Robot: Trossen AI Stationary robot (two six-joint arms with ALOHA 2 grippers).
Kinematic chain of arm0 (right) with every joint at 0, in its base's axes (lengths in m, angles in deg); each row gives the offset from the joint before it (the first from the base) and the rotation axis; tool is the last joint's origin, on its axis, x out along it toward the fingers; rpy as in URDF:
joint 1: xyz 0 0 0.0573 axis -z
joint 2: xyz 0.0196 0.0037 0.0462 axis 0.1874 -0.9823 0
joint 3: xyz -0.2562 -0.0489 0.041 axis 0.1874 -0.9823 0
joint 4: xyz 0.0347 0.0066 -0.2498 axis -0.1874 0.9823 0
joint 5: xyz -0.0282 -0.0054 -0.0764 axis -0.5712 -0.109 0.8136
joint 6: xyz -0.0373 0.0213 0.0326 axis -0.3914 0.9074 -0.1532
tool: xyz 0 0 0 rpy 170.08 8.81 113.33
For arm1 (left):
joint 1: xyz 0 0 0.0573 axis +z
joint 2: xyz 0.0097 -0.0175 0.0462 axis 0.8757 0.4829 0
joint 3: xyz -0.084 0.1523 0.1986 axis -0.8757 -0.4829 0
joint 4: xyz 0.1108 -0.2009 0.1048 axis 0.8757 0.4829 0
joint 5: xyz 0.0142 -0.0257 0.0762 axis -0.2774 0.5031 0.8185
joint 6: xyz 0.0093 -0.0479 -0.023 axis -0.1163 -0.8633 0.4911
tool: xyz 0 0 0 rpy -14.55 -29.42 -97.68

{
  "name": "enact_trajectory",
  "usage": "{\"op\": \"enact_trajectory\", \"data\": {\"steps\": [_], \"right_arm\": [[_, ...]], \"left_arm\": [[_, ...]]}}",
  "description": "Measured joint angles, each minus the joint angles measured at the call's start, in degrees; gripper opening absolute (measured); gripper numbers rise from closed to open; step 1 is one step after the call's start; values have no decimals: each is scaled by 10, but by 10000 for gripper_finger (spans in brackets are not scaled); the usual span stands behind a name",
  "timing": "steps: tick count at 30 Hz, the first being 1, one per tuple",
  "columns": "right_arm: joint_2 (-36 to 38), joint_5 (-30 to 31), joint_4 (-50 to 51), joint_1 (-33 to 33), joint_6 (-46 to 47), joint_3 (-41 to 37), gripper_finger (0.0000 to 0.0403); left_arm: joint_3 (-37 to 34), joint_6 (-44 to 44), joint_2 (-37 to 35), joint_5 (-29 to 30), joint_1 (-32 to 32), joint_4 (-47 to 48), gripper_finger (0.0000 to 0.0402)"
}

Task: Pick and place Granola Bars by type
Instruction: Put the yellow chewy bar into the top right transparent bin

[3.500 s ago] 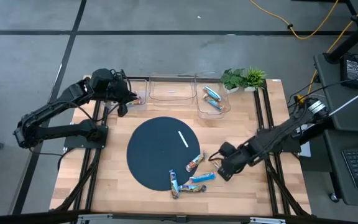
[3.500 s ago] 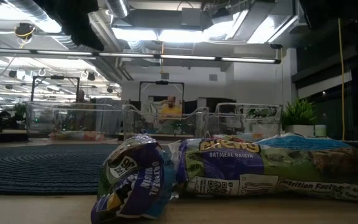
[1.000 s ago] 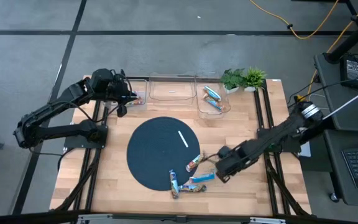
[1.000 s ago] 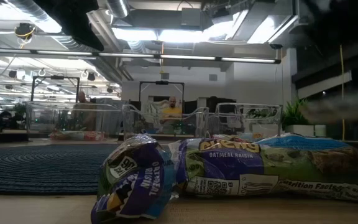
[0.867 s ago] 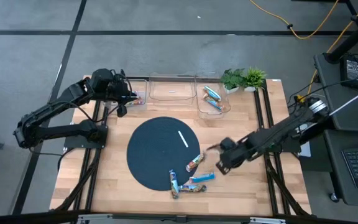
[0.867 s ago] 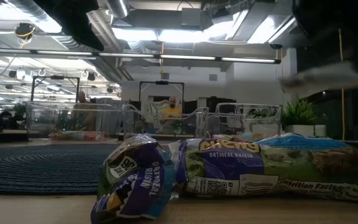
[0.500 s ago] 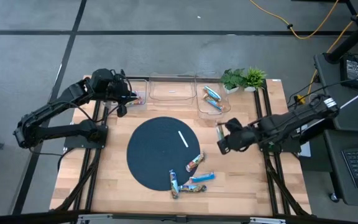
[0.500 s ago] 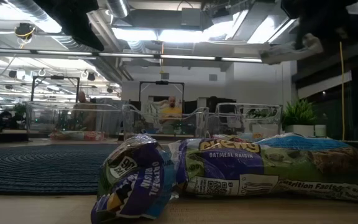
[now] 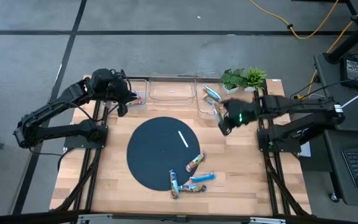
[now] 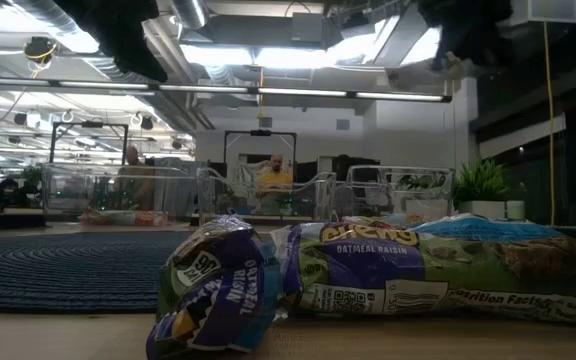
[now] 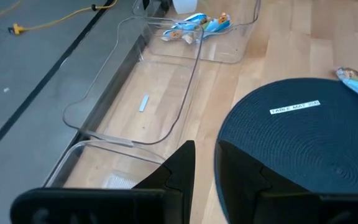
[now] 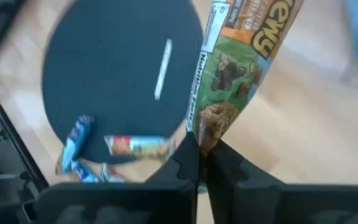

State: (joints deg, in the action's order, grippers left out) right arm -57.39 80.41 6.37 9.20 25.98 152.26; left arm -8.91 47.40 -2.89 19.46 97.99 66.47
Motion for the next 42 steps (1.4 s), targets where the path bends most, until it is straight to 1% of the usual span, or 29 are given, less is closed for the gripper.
{"op": "enact_trajectory", "data": {"steps": [6,9,12,14,17,22,30,34,38,42], "right_arm": [[1,-47,58,129,-165,91,16],[-3,-95,86,217,-242,142,16],[-22,-144,126,308,-311,192,17],[-42,-155,151,355,-360,220,17],[-76,-158,187,401,-418,255,17],[-112,-159,207,426,-485,286,18],[-166,-158,197,440,-547,288,18],[-195,-159,172,439,-559,255,18],[-198,-159,131,440,-565,204,18],[-197,-162,95,438,-546,149,18]], "left_arm": [[0,-36,0,2,0,-5,61],[0,-48,0,2,0,-11,61],[0,-48,0,2,0,-18,61],[0,-48,0,2,0,-24,61],[0,-49,0,2,0,-40,61],[0,-82,0,3,0,-52,61],[0,-128,0,4,0,-52,61],[0,-144,0,4,0,-52,61],[0,-154,0,4,0,-52,61],[0,-168,0,4,0,-52,61]]}}
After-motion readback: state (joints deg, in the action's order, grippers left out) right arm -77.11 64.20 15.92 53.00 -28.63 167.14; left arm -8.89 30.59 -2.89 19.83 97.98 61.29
